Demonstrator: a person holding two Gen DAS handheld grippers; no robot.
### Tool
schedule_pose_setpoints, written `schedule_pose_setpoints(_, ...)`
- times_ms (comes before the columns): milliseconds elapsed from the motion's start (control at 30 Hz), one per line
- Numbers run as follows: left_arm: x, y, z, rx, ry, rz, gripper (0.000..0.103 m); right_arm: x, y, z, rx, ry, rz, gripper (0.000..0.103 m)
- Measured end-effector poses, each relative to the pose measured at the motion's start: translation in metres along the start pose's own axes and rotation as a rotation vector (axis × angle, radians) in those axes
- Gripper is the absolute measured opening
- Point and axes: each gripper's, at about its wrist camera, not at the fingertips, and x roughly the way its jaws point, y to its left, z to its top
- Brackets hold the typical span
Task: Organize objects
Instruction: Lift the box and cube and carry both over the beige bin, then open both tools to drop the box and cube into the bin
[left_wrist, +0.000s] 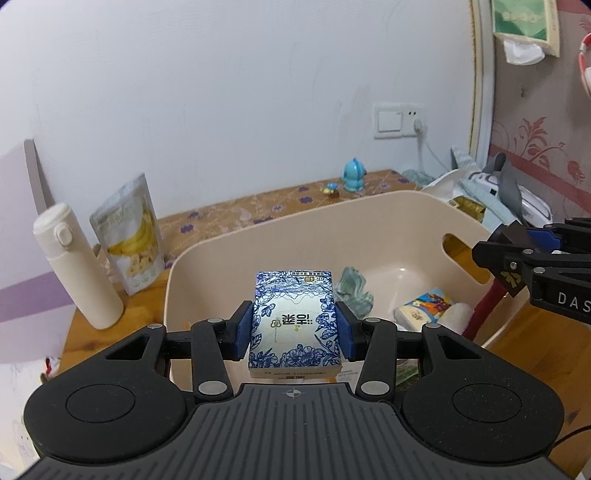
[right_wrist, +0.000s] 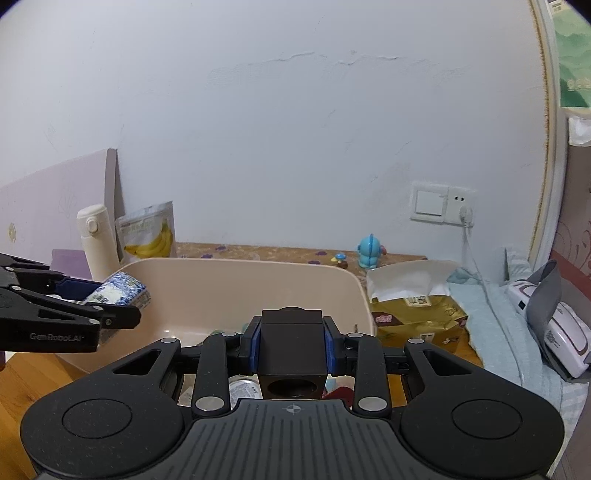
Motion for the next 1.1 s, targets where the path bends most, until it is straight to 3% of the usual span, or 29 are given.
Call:
schedule_pose_setpoints(667, 0.052, 0.000, -0.005, -0.005, 0.180, -0.005, 0.047, 0.050, 0.008, -0.005, -0.040, 0.135, 0.063, 0.031)
schedule_pose_setpoints(967, 0.061, 0.004, -0.006, -0.034, 0.251, -0.045, 0.048, 0.064, 0.007, -0.012, -0.039, 0.207, 0.083, 0.033)
schedule_pose_setpoints(1067, 0.061, 0.007, -0.005, -0.061, 0.267, -0.055, 0.062, 0.066, 0.008, -0.012, -0.039, 0.218, 0.082, 0.036)
schedule_pose_setpoints(1100, 0.060, 0.008, -0.005, -0.072, 0.264, -0.060, 0.064, 0.067, 0.008, -0.011, -0.040, 0.221, 0.080, 0.043)
